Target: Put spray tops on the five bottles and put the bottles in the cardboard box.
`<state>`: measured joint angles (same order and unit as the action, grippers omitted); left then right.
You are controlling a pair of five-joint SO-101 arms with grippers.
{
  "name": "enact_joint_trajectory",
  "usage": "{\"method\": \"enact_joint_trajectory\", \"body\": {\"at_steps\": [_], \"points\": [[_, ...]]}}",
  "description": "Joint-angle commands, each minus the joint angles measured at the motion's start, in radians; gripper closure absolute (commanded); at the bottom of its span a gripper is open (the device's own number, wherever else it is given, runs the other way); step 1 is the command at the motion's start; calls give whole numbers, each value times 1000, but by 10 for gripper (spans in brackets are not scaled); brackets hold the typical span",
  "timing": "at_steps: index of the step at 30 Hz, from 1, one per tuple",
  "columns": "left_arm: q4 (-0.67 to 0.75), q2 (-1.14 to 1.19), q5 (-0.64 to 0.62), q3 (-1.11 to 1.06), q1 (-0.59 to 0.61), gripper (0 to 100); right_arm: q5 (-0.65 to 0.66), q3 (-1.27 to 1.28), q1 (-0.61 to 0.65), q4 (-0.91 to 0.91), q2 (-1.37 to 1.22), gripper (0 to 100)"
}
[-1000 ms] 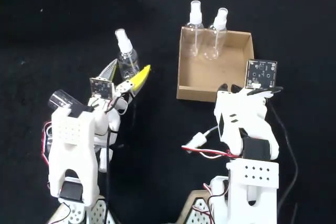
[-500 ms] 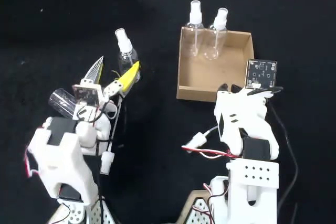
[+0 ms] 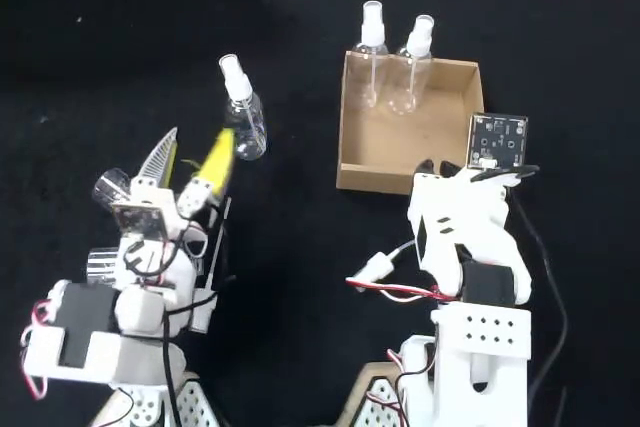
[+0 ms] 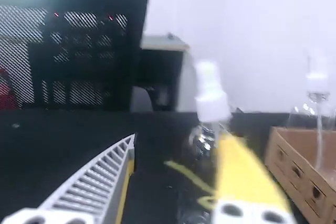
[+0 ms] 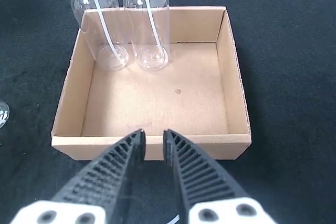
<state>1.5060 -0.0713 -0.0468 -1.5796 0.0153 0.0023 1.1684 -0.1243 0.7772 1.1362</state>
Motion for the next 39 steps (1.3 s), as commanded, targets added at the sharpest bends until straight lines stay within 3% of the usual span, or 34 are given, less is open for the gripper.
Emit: {"method": "enact_joint_trajectory", "body": {"at_steps": [1, 4, 11, 20, 25, 30, 33, 39], "points": [[23, -92, 5, -13, 90, 947, -6, -10, 3, -21, 18, 956], [23, -130, 5, -61, 131, 880, -6, -41, 12, 14, 28, 956], [-23, -170, 5, -105, 208, 971, -6, -47, 301, 98, 203, 956], [-20, -172, 5, -107, 295, 964, 2, 127, 629, -198, 364, 956], [9, -172, 5, -107, 288, 964, -5, 162, 654, -301, 363, 894], [233, -172, 29, -107, 295, 964, -5, 154, 657, -368, 297, 789], [233, -193, 98, -107, 283, 964, -6, 110, 658, -420, 203, 790], [233, -362, 104, -104, 325, 964, -6, -16, 701, -434, -39, 789]]}}
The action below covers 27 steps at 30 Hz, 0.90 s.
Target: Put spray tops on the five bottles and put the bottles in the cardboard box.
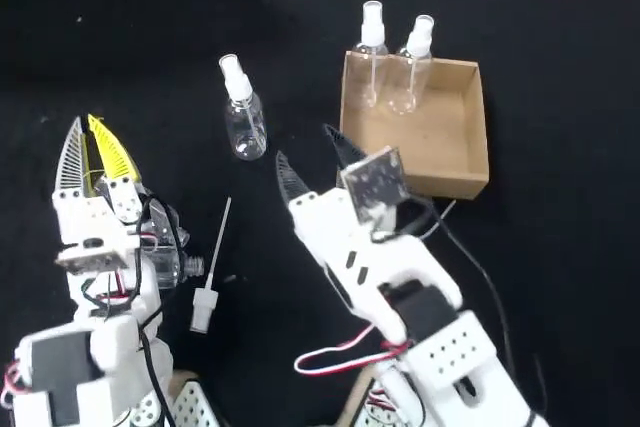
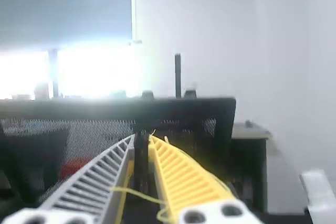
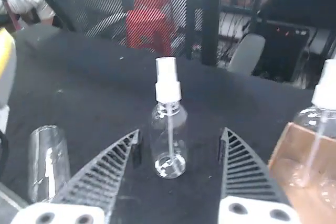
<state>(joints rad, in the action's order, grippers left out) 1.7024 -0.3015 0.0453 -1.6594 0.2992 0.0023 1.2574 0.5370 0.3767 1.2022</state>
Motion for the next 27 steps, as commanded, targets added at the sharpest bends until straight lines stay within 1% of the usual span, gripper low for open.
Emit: {"method": "enact_joint_trajectory", "body": {"at_steps": [1, 3, 7, 10, 15, 17, 19, 24, 27], "points": [[37, -175, 12, -24, 54, 964, -6, -119, 60, -35, -142, 788], [35, -273, 12, -24, 91, 964, -5, -145, 94, -43, -213, 787], [11, -414, 11, -24, 163, 964, -5, -165, 106, -166, -348, 786], [-127, -436, 5, -24, 189, 964, -5, -186, 109, -236, -452, 786], [-463, -446, 3, -25, 196, 964, -5, -283, 106, -279, -644, 786], [-537, -448, 3, -25, 196, 964, -5, -335, 104, -284, -720, 786], [-546, -448, 3, -25, 209, 964, -5, -381, 104, -282, -786, 786], [-450, -496, 3, -25, 303, 964, -5, -464, 91, -282, -911, 786], [-445, -557, 3, -27, 343, 964, -5, -506, 58, -282, -955, 786]]}}
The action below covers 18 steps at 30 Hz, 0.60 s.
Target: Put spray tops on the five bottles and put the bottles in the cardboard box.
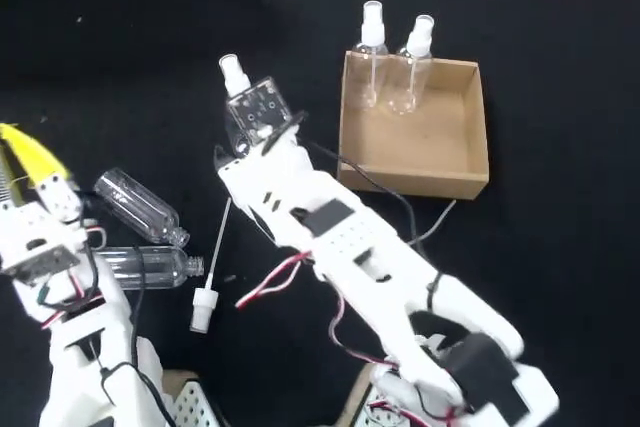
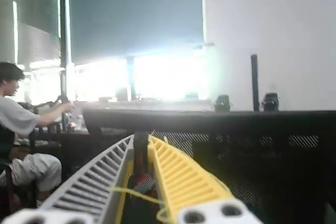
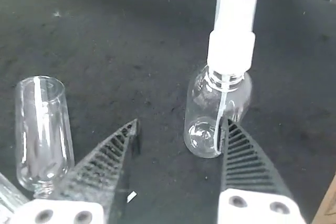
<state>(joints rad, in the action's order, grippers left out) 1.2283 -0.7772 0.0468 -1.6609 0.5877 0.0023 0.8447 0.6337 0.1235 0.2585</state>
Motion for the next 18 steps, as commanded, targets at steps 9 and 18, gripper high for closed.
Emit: {"method": "enact_joint_trajectory", "body": {"at_steps": [9, 18], "points": [[-109, -164, 2, -28, 62, 964, -5, -199, -69, -29, -124, 786], [-582, -451, 2, -39, 62, 964, -5, -283, -72, -29, -242, 785]]}}
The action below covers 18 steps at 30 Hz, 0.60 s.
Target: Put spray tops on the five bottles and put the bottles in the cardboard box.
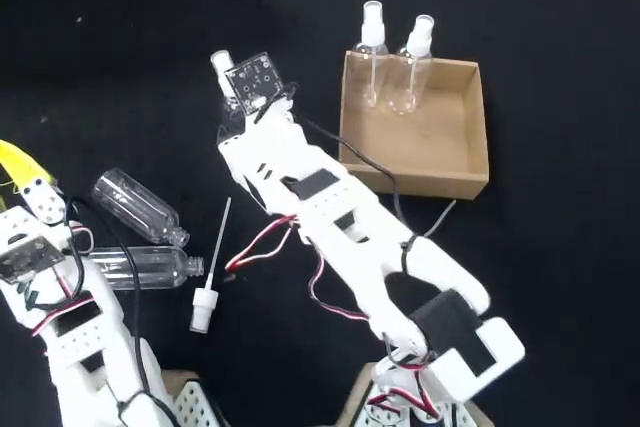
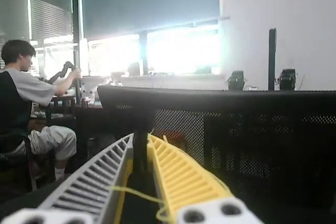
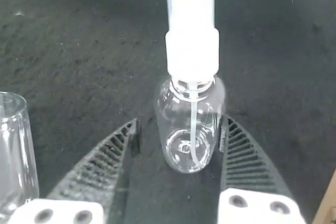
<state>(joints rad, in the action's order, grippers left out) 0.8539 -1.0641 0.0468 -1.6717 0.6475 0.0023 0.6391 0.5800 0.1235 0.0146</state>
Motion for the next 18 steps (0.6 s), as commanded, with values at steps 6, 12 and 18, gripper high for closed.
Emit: {"method": "enact_joint_trajectory", "body": {"at_steps": [6, 12, 18], "points": [[-715, -511, 2, -36, -42, 964, -5, -87, -17, -31, -8, 785], [-1171, -779, 2, -28, -168, 964, -6, -70, -20, -25, 2, 785], [-1185, -710, 2, -30, -234, 964, -6, -28, -21, -29, 41, 785]]}}
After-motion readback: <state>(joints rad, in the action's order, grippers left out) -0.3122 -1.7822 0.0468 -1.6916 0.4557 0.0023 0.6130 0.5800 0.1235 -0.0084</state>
